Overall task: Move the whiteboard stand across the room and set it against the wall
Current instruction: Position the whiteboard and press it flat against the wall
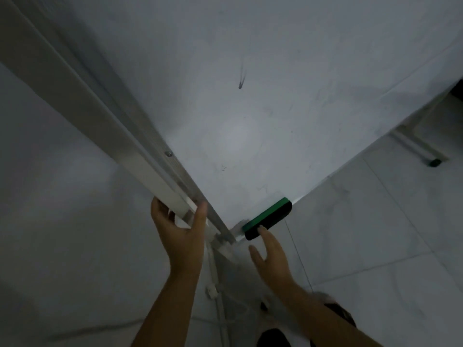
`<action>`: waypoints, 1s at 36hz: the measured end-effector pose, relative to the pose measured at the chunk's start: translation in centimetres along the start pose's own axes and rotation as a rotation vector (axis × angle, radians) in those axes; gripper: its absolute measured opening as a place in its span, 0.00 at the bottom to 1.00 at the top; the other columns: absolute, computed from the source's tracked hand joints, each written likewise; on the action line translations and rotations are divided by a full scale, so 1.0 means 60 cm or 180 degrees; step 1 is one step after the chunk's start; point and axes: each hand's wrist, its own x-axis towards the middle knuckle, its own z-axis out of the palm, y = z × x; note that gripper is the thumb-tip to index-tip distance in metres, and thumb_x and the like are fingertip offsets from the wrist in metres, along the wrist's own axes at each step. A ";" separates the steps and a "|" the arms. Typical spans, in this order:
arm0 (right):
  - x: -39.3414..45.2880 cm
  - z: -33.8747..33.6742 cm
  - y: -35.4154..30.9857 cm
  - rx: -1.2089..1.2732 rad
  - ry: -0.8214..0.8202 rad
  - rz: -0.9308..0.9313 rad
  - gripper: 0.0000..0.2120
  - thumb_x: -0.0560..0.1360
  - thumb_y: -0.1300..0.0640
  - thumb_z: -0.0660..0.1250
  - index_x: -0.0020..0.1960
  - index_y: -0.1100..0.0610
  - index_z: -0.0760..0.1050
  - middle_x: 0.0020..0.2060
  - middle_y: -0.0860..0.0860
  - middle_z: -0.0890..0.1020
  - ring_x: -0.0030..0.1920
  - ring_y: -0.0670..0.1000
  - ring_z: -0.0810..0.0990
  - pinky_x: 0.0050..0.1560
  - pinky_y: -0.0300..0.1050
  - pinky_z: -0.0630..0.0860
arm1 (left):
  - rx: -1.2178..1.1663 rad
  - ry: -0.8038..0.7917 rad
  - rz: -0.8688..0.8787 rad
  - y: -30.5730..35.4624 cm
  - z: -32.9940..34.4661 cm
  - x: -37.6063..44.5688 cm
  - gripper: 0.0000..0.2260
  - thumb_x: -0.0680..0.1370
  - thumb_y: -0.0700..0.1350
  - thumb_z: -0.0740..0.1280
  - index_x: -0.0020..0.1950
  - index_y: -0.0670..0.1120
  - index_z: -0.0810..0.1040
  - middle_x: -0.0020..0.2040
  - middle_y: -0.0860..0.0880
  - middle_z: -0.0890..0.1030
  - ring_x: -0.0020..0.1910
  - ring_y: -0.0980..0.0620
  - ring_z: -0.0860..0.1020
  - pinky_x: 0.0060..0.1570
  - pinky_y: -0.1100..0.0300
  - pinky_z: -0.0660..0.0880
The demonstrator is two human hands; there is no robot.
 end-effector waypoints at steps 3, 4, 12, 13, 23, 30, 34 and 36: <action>0.033 -0.070 0.048 0.0376 0.0244 0.0642 0.17 0.77 0.59 0.61 0.64 0.63 0.69 0.65 0.61 0.73 0.63 0.57 0.72 0.64 0.47 0.68 | 0.0317 0.0073 -0.0327 -0.066 0.035 -0.034 0.39 0.65 0.43 0.74 0.71 0.45 0.57 0.70 0.43 0.65 0.68 0.46 0.66 0.70 0.45 0.64; 0.050 -0.092 0.062 0.0431 0.0319 0.0756 0.16 0.77 0.59 0.61 0.62 0.64 0.70 0.63 0.61 0.75 0.61 0.57 0.73 0.61 0.45 0.68 | 0.0373 0.0109 -0.0467 -0.085 0.048 -0.044 0.41 0.64 0.44 0.75 0.71 0.45 0.56 0.70 0.43 0.65 0.69 0.46 0.65 0.70 0.45 0.63; 0.235 -0.184 0.169 0.1015 0.0287 0.1437 0.29 0.76 0.49 0.62 0.70 0.64 0.58 0.68 0.62 0.68 0.65 0.59 0.69 0.69 0.56 0.66 | 0.0345 0.0832 -0.1125 -0.180 0.146 -0.072 0.51 0.60 0.49 0.74 0.73 0.46 0.45 0.76 0.46 0.53 0.73 0.52 0.54 0.73 0.54 0.52; 0.256 -0.185 0.180 0.1197 0.0242 0.1541 0.32 0.75 0.48 0.62 0.71 0.63 0.56 0.69 0.62 0.66 0.65 0.59 0.69 0.69 0.56 0.66 | 0.0287 0.0946 -0.1167 -0.188 0.156 -0.070 0.51 0.62 0.45 0.75 0.73 0.46 0.43 0.76 0.46 0.52 0.72 0.54 0.54 0.73 0.55 0.52; 0.325 -0.162 0.207 0.2746 -0.0210 0.1380 0.21 0.77 0.49 0.56 0.63 0.64 0.67 0.67 0.63 0.69 0.54 0.54 0.76 0.57 0.52 0.72 | 0.0195 0.1239 -0.0866 -0.251 0.166 -0.058 0.48 0.65 0.41 0.74 0.72 0.51 0.42 0.75 0.47 0.54 0.73 0.53 0.57 0.72 0.56 0.58; 0.305 -0.131 0.194 0.2605 -0.0251 0.1448 0.24 0.78 0.50 0.55 0.63 0.69 0.65 0.65 0.64 0.71 0.54 0.55 0.76 0.59 0.52 0.70 | 0.0166 0.1264 -0.0778 -0.250 0.141 -0.064 0.44 0.68 0.41 0.72 0.72 0.54 0.44 0.75 0.48 0.56 0.72 0.53 0.58 0.73 0.54 0.57; 0.289 -0.101 0.189 0.2674 -0.0366 0.1468 0.22 0.78 0.52 0.56 0.62 0.69 0.66 0.64 0.65 0.72 0.55 0.56 0.75 0.61 0.53 0.70 | 0.0223 0.1229 -0.0617 -0.245 0.122 -0.063 0.39 0.70 0.44 0.70 0.72 0.54 0.47 0.71 0.52 0.61 0.69 0.56 0.64 0.71 0.56 0.60; 0.282 -0.091 0.186 0.2682 -0.0443 0.1484 0.18 0.78 0.52 0.56 0.57 0.67 0.70 0.64 0.65 0.72 0.58 0.58 0.74 0.62 0.54 0.70 | 0.0222 0.1264 -0.0604 -0.244 0.112 -0.058 0.43 0.66 0.48 0.73 0.71 0.54 0.48 0.72 0.53 0.60 0.69 0.57 0.63 0.71 0.59 0.59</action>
